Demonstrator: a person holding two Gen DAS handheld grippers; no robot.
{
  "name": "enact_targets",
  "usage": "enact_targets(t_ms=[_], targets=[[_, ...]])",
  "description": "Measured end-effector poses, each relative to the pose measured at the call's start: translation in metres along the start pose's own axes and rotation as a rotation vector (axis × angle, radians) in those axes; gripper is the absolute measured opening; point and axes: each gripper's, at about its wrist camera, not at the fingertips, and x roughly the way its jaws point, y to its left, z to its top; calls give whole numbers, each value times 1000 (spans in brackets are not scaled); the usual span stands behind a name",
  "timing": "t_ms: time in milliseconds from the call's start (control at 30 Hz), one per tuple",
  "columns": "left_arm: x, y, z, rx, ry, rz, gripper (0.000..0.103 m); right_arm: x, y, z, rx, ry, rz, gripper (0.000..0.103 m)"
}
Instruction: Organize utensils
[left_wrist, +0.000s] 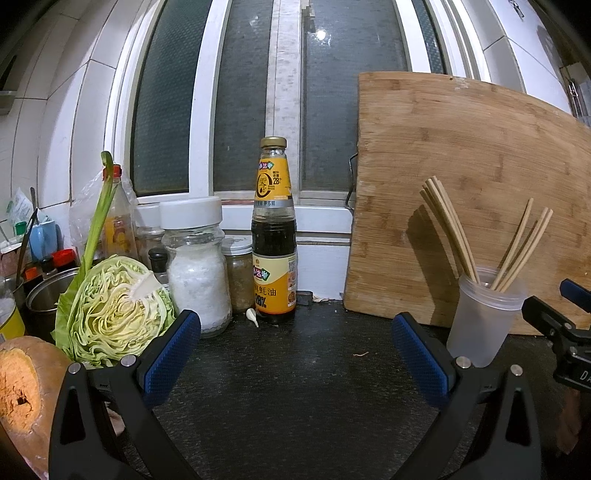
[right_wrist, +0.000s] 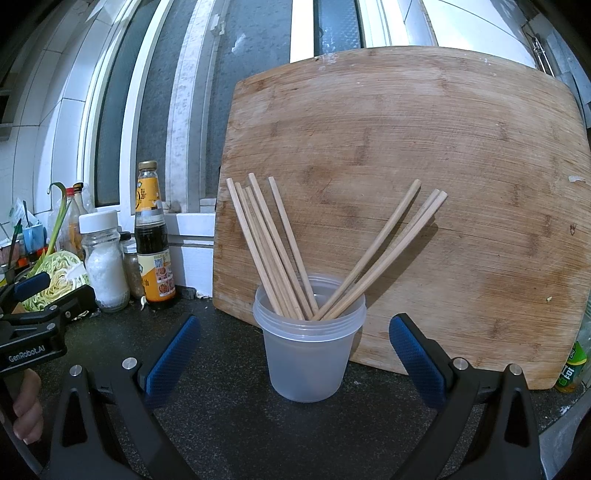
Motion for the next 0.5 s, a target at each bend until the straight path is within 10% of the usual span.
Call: enact_targets(t_ms=[500], targets=[[0, 1, 0, -3, -1, 4, 103, 1, -2, 0, 5, -2, -4, 103]])
